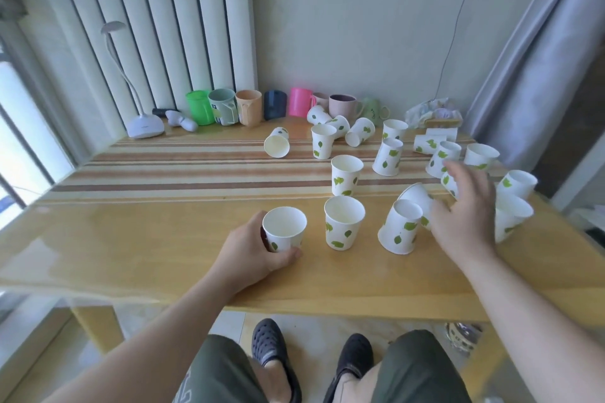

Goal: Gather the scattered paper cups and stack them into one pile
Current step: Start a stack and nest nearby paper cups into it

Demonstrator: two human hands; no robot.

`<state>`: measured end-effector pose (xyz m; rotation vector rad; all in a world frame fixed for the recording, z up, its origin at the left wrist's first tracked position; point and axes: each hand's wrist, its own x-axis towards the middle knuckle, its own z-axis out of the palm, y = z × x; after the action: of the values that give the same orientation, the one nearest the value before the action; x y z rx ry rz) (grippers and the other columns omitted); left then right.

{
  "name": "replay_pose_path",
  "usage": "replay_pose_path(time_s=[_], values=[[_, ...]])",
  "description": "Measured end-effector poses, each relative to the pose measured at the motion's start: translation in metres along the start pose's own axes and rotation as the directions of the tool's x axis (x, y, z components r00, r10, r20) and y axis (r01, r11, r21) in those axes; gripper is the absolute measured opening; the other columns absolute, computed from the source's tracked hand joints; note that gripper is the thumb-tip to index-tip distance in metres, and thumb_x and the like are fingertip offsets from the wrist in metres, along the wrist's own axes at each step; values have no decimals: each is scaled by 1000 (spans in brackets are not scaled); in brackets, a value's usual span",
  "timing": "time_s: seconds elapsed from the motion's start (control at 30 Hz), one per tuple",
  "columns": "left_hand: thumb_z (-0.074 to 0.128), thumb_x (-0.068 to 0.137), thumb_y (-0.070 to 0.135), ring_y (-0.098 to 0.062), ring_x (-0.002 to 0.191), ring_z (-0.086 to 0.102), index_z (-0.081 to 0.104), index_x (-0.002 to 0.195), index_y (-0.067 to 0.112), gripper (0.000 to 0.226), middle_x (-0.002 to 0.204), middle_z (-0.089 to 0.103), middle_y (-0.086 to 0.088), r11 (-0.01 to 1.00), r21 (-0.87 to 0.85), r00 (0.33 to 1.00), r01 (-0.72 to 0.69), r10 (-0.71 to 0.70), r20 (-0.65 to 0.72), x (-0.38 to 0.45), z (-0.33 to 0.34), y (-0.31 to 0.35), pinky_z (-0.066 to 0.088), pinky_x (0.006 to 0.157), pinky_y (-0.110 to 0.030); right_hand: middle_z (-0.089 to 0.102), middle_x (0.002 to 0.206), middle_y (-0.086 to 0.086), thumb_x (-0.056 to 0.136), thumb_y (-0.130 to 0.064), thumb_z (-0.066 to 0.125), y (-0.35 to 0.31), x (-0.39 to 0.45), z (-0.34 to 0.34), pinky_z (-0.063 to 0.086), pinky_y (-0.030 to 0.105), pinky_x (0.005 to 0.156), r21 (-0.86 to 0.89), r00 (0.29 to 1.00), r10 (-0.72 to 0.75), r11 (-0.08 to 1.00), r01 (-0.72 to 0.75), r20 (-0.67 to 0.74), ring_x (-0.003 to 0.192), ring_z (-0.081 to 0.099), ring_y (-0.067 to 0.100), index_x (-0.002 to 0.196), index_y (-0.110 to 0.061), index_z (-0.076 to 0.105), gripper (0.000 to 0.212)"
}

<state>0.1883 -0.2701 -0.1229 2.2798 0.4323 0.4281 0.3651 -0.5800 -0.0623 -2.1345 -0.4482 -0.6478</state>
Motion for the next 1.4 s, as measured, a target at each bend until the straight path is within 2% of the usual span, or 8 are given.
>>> replay_pose_path(time_s=[0.1,0.23,0.47,0.7,0.9,1.1,1.27,1.4], values=[[88,63,70,11,93,62,61,120,40,70,93,73,19,1000,10,1000,3,-3,10,0,0,0,45,65,-16,58,131,2,85,-10,68,-55,-7,13,48,26,103,210,960,-143,973,92,241,116,57,6,150,-22,55,67],[89,63,69,13,94,62,61,124,42,72,95,74,21,1000,6,1000,-4,4,8,0,1,1,47,69,-17,24,156,-18,84,-37,86,-71,-34,48,31,30,113,162,788,-39,984,-78,614,139,29,1,166,-50,4,116],[81,65,74,11,95,59,57,113,49,60,87,72,17,999,26,999,-21,21,-27,2,4,0,44,64,-16,63,105,-15,82,-45,85,-52,-63,87,60,40,83,86,822,202,953,-290,533,101,68,24,163,-51,7,112],[81,63,76,10,92,60,64,116,45,64,86,71,18,1000,1,999,-29,29,-29,7,5,-4,42,64,-17,65,104,-19,72,-53,87,-63,-46,88,48,26,66,128,851,247,931,-341,463,99,68,11,133,-40,43,77],[86,67,70,10,92,63,66,121,44,63,90,73,23,999,-14,999,-40,40,-26,6,5,-5,44,68,-17,74,112,-30,64,-51,90,-128,-25,90,55,21,82,485,877,23,826,-288,481,102,71,-6,117,-45,63,60],[83,74,63,4,86,66,63,99,43,39,89,72,26,997,36,997,-64,65,-29,4,6,-4,46,59,-14,75,109,-23,59,-55,86,-132,-59,110,55,18,77,396,776,17,853,-341,630,100,67,-12,109,-50,63,55],[81,75,55,-1,91,65,66,105,35,39,87,74,15,994,68,996,-85,87,-36,6,7,-5,49,64,-20,72,123,-21,70,-49,90,-122,-72,105,59,36,97,342,733,8,881,-327,680,116,64,2,125,-45,65,60],[83,71,66,4,87,64,61,96,46,39,89,70,27,998,51,999,-31,31,-17,7,5,-5,44,59,-15,59,137,-25,76,-52,86,-107,-61,73,52,24,97,274,747,-30,939,-206,664,123,58,-3,149,-42,52,82]])
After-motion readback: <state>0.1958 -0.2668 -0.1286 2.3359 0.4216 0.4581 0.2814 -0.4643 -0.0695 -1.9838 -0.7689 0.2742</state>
